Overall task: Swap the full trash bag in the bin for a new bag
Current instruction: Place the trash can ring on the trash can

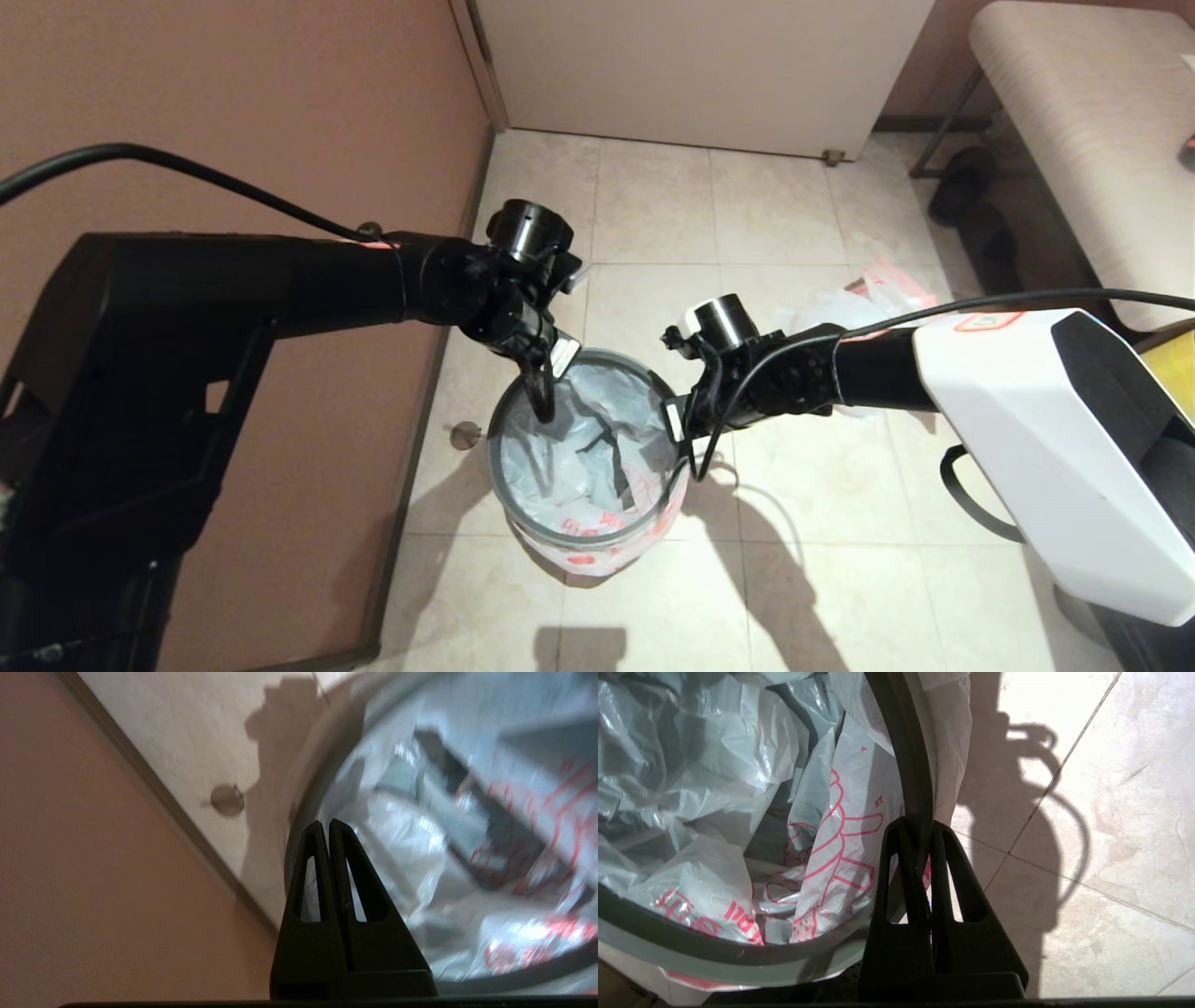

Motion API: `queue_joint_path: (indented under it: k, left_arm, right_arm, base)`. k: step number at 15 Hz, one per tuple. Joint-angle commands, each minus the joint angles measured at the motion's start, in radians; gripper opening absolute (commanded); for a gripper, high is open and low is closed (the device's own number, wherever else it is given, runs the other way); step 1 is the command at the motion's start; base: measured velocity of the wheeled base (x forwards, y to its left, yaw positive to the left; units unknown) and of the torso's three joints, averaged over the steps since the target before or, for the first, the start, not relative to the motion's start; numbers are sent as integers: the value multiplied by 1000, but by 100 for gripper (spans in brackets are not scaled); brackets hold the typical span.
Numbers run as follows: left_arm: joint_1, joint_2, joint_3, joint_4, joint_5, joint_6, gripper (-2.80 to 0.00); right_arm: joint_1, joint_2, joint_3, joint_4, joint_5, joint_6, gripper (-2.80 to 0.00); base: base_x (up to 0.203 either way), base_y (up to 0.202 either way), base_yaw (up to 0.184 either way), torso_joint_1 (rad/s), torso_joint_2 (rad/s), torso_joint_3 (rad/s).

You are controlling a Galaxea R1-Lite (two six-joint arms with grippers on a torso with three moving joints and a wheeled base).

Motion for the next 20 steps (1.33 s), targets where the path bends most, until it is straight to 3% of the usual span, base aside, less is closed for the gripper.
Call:
queue_joint_path:
  k: [1,3,5,9,20]
  left_arm:
    - [0,8,-11,90,17,25,-280]
    - [2,28,-12,102,39,35,-280]
    - [7,58,-12,99,124,70,-280]
    - [21,85,-12,96,185,104,-280]
    - [20,123,-13,87,186,124,-280]
  right_arm:
    - [-2,34,1,-3,-3,1,-280]
    - [-1,49,0,-5,-6,-2,-280]
    - [-1,39,1,-16,-5,-19,-280]
    - [2,36,0,-20,-5,-19,-280]
    - [1,46,-1,-37,-5,-19,-280]
  base:
    - [0,0,0,0,0,0]
    - [0,0,0,0,0,0]
    - [0,0,0,0,0,0]
    - [0,0,0,0,0,0]
    - [0,0,0,0,0,0]
